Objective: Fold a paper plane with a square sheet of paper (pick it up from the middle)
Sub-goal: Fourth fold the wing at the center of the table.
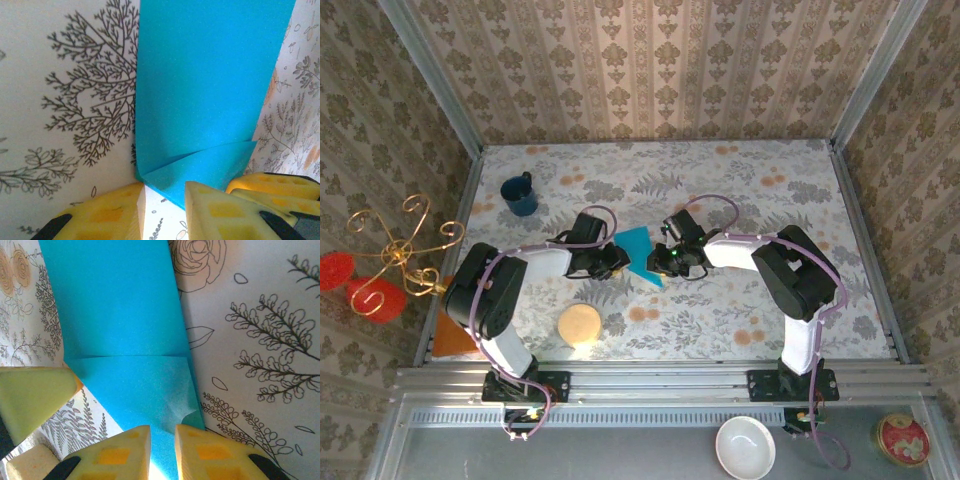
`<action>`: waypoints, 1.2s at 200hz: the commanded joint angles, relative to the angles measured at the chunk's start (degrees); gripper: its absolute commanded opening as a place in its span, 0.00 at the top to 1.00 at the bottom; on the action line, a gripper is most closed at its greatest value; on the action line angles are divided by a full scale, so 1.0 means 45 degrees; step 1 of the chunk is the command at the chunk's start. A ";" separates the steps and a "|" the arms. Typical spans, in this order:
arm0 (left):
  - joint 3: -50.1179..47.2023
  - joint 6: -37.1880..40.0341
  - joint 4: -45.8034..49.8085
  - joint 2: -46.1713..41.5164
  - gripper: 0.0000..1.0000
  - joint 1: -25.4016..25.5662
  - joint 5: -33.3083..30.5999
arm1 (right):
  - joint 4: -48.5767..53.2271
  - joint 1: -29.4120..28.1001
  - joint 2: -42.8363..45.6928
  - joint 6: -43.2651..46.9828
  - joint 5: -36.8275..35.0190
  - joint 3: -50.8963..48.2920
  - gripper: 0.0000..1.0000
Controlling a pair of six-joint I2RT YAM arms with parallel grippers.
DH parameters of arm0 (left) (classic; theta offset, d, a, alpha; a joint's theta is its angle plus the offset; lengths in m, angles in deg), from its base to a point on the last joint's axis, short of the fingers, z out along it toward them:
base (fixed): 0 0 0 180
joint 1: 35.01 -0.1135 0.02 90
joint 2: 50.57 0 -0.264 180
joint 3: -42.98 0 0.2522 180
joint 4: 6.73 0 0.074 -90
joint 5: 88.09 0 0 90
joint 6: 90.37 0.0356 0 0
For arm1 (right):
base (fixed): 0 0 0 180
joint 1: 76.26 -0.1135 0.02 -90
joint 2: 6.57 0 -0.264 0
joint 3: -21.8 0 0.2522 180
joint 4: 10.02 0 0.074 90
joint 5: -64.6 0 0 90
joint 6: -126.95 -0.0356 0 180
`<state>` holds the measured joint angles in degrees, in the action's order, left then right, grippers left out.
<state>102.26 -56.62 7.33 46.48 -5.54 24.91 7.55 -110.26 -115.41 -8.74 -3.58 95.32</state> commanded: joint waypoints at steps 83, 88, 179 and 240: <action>0.0277 -0.0533 -0.1369 0.0268 0.75 -0.0516 0.1191 | 0.0094 0.0094 -0.0491 -0.0173 -0.0024 -0.0264 0.78; 0.0276 -0.0543 -0.1417 0.0268 0.75 -0.0533 0.1231 | 0.0108 0.0094 -0.0493 -0.0168 -0.0023 -0.0271 0.78; 0.0465 -0.0787 -0.2360 0.1112 0.74 -0.1260 0.2402 | 0.0614 0.0114 -0.0741 0.0261 -0.0269 -0.0274 0.79; 0.0871 -0.0440 -0.2000 0.1596 0.79 -0.1413 0.2893 | 0.0703 0.0133 -0.0746 0.0515 -0.0328 -0.0276 0.80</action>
<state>104.36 -59.31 -2.31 52.78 -11.55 35.62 6.72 -109.89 -116.08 -7.87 -3.08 95.17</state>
